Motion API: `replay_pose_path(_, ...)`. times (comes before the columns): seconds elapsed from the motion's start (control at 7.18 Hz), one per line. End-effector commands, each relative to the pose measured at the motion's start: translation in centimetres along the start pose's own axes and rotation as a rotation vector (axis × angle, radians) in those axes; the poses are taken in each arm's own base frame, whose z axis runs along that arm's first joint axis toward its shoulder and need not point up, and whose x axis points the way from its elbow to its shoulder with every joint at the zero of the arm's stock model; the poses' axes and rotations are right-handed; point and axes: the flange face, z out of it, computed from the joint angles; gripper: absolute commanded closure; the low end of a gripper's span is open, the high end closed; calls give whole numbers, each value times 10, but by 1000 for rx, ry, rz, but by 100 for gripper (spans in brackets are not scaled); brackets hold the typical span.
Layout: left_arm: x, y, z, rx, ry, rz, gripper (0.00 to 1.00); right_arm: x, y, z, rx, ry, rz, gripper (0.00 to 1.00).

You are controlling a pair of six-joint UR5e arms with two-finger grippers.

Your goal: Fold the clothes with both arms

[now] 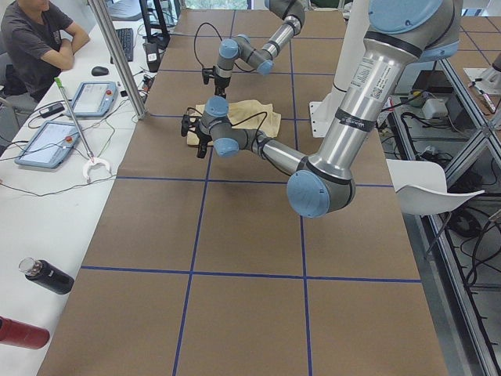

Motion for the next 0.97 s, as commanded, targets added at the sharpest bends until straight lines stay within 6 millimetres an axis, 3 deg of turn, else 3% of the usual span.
replay_pose_path(0.0,3,1,0,1,4,-4,0,14,12,16,-24,20,4,0)
replay_pose_path(0.56,6,5,2,-6,5,-2,0,53,21,20,-43,27,18,0)
replay_pose_path(0.84,3,5,3,-8,1,1,0,57,13,4,-52,-13,32,0)
